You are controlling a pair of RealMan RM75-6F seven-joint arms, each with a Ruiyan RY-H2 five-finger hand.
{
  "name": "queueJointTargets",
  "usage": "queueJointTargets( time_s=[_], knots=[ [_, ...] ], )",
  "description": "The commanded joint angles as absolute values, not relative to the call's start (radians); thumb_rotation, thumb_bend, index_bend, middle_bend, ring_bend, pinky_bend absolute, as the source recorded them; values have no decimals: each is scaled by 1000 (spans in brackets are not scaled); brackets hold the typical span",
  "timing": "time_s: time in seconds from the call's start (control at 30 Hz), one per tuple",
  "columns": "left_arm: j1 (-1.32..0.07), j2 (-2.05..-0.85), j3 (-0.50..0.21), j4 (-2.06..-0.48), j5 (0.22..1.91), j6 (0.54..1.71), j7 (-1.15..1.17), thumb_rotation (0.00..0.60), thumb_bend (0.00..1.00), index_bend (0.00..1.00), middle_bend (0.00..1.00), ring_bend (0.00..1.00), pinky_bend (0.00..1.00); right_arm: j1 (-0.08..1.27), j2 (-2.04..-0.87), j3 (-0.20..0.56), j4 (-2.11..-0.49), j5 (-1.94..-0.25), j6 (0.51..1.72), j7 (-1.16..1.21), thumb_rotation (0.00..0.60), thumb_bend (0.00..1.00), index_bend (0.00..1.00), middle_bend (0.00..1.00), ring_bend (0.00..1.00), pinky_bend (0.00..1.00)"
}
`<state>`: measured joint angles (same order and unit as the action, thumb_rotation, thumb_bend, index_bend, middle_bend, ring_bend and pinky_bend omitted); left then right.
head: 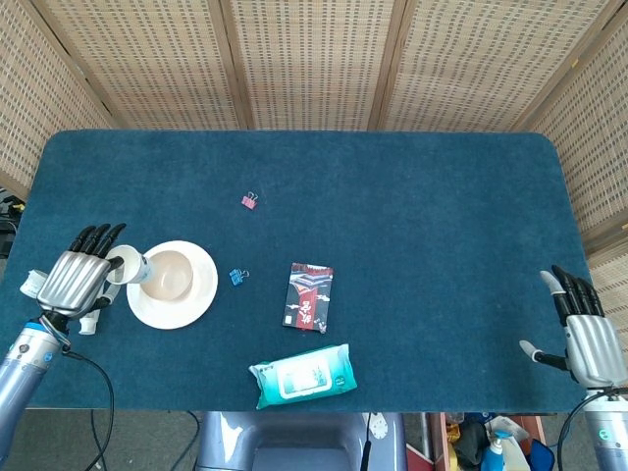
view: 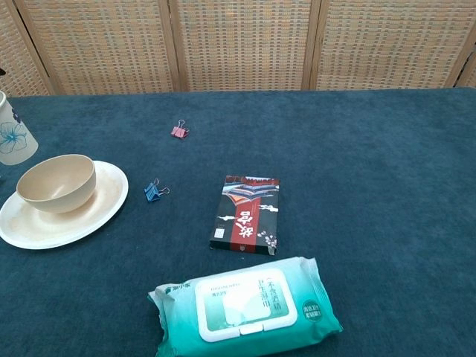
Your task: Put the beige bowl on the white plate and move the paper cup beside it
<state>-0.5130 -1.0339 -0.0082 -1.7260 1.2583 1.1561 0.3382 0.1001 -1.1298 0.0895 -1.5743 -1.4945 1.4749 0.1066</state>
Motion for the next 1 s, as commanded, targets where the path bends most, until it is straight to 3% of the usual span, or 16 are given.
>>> queueJointTargets(
  time_s=[0.03,0.23,0.83,1.0],
  knots=[
    [-512,-1066,-12,-1683,1246,1133,330,600,438,659,47,0,61,100,-1130,90,-1573,-1494,1475,108,600,121,0,0,0,0],
    [-543,-1149,-30,-1609,1201,1064,357,600,438,659,47,0,61,101,-1130,90,-1573,-1494,1474,109,600,121,0,0,0,0],
    [-574,-1217,-58,-1574,1152,1021,421,600,437,651,42,0,57,98,-1126,93,-1571,-1491,1480,125,600,121,0,0,0,0],
    [-581,-1239,-57,-1556,1131,1002,438,600,419,588,8,0,41,99,-1125,92,-1570,-1491,1477,126,600,121,0,0,0,0]
  ],
)
